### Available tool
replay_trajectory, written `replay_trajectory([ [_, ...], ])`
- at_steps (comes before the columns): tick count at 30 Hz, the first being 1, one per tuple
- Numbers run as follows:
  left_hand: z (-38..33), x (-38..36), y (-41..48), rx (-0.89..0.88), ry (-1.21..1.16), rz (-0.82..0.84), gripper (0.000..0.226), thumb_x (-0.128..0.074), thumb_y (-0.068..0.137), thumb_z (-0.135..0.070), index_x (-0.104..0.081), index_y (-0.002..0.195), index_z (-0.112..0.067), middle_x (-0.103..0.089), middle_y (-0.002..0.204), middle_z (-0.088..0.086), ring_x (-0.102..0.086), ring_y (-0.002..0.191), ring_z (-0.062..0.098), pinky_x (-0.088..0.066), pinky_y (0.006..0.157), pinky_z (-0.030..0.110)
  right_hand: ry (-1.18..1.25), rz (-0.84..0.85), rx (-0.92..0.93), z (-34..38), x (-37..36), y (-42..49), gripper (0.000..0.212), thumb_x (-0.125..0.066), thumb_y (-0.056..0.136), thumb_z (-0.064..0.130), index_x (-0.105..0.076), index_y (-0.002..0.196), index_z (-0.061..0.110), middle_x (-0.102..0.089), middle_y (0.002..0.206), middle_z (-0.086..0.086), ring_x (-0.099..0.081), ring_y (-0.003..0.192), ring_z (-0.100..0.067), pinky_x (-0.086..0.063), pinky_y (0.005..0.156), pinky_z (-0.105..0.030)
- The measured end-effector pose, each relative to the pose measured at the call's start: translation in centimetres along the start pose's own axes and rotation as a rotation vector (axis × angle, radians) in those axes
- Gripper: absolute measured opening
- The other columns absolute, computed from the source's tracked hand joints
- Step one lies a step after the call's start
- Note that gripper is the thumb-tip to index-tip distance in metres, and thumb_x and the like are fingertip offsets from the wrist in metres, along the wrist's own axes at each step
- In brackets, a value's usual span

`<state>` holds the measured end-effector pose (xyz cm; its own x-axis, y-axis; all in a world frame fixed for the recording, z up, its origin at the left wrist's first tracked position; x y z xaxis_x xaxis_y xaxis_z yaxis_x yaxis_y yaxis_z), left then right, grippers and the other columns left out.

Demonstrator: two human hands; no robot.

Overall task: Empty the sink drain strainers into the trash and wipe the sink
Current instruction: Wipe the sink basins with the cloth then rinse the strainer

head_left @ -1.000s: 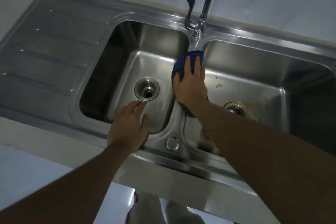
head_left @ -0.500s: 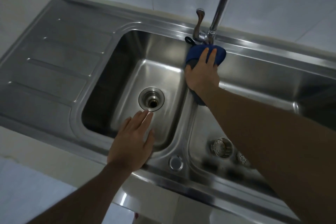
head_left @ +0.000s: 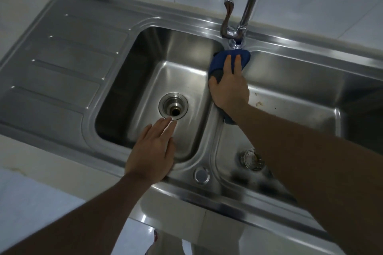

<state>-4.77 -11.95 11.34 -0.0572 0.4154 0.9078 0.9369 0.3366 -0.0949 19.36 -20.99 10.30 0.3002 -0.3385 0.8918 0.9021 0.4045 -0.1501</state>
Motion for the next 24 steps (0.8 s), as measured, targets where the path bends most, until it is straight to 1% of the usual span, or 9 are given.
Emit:
replay_trajectory([
  [4, -0.1, 0.3, 0.0, 0.006, -0.007, -0.020, 0.049, -0.047, 0.101, -0.013, -0.043, 0.150, -0.011, -0.045, 0.153, 0.008, -0.036, 0.144, 0.022, -0.030, 0.119, 0.046, 0.049, -0.004, 0.017, 0.3, -1.5, -5.5, 0.077, -0.041, 0.100, 0.047, -0.002, 0.159, 0.018, 0.008, 0.167, -0.005, -0.041, 0.135, -0.038, -0.049, 0.098, -0.047],
  [7, -0.1, 0.5, 0.0, 0.015, -0.009, -0.032, 0.048, -0.046, 0.101, -0.012, -0.044, 0.149, -0.009, -0.046, 0.151, 0.009, -0.039, 0.140, 0.023, -0.033, 0.117, 0.046, 0.102, -0.016, 0.042, 0.4, -2.4, -9.6, 0.077, -0.041, 0.100, 0.048, -0.003, 0.160, 0.018, 0.008, 0.167, -0.003, -0.033, 0.143, -0.036, -0.047, 0.102, -0.047],
  [10, -0.1, 0.7, -0.1, 0.016, -0.019, -0.051, 0.048, -0.043, 0.102, -0.012, -0.043, 0.150, -0.008, -0.047, 0.150, 0.011, -0.040, 0.138, 0.024, -0.034, 0.117, 0.047, 0.102, 0.000, 0.069, 0.6, -3.4, -13.3, 0.079, -0.041, 0.099, 0.051, -0.001, 0.160, 0.021, 0.012, 0.166, -0.001, -0.029, 0.145, -0.034, -0.048, 0.101, -0.046],
  [14, 0.3, 1.2, -0.3, 0.039, -0.051, -0.081, 0.048, -0.039, 0.103, -0.014, -0.040, 0.150, -0.010, -0.052, 0.141, 0.013, -0.048, 0.128, 0.028, -0.041, 0.110, 0.048, 0.038, 0.085, 0.142, 0.8, -4.0, -16.2, 0.081, -0.038, 0.098, 0.058, 0.003, 0.159, 0.024, 0.022, 0.164, 0.000, -0.028, 0.145, -0.036, -0.048, 0.100, -0.051],
  [16, 0.4, 1.5, -0.5, 0.038, -0.087, -0.107, 0.046, -0.038, 0.102, -0.013, -0.041, 0.148, -0.010, -0.055, 0.135, 0.013, -0.052, 0.120, 0.028, -0.045, 0.104, 0.049, -0.032, 0.151, 0.187, 0.9, -4.2, -17.4, 0.081, -0.036, 0.096, 0.063, 0.003, 0.158, 0.031, 0.024, 0.163, 0.002, -0.029, 0.143, -0.037, -0.049, 0.097, -0.053],
  [18, 0.4, 1.7, -0.7, 0.024, -0.100, -0.125, 0.046, -0.038, 0.102, -0.010, -0.041, 0.148, -0.009, -0.056, 0.129, 0.015, -0.055, 0.113, 0.030, -0.047, 0.099, 0.051, -0.114, 0.212, 0.238, 0.8, -4.3, -19.0, 0.078, -0.032, 0.094, 0.068, 0.002, 0.157, 0.037, 0.024, 0.164, 0.005, -0.034, 0.141, -0.036, -0.049, 0.093, -0.051],
  [21, -0.2, 1.8, -1.1, 0.004, -0.079, -0.118, 0.046, -0.036, 0.101, -0.011, -0.043, 0.147, -0.004, -0.058, 0.128, 0.020, -0.056, 0.109, 0.034, -0.047, 0.097, 0.053, -0.219, 0.244, 0.318, 0.2, -3.7, -21.7, 0.073, -0.028, 0.092, 0.071, -0.006, 0.155, 0.043, 0.012, 0.166, 0.008, -0.053, 0.127, -0.031, -0.050, 0.087, -0.044],
  [23, -1.1, 1.6, -1.3, -0.075, -0.016, -0.078, 0.047, -0.035, 0.102, -0.015, -0.046, 0.145, -0.001, -0.059, 0.130, 0.022, -0.057, 0.111, 0.036, -0.047, 0.099, 0.051, -0.224, 0.205, 0.359, -0.9, -2.3, -23.3, 0.069, -0.028, 0.091, 0.071, -0.018, 0.154, 0.044, -0.007, 0.166, 0.010, -0.061, 0.117, -0.027, -0.051, 0.087, -0.041],
  [24, -1.8, 1.3, -1.4, -0.131, 0.013, -0.050, 0.049, -0.033, 0.101, -0.020, -0.047, 0.144, -0.001, -0.059, 0.133, 0.022, -0.057, 0.113, 0.036, -0.047, 0.100, 0.051, -0.205, 0.172, 0.383, -1.7, -1.2, -24.0, 0.066, -0.030, 0.091, 0.069, -0.026, 0.152, 0.044, -0.022, 0.164, 0.011, -0.063, 0.114, -0.024, -0.052, 0.086, -0.040],
])
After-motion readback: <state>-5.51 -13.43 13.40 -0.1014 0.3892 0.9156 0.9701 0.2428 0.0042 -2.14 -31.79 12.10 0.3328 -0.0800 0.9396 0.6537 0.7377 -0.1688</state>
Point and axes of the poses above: each hand's wrist, its own y-axis towards the middle knuckle, its own x-axis out of the back of the hand, z = x × y, the point moved 9 cm from there along y, towards the middle knuckle
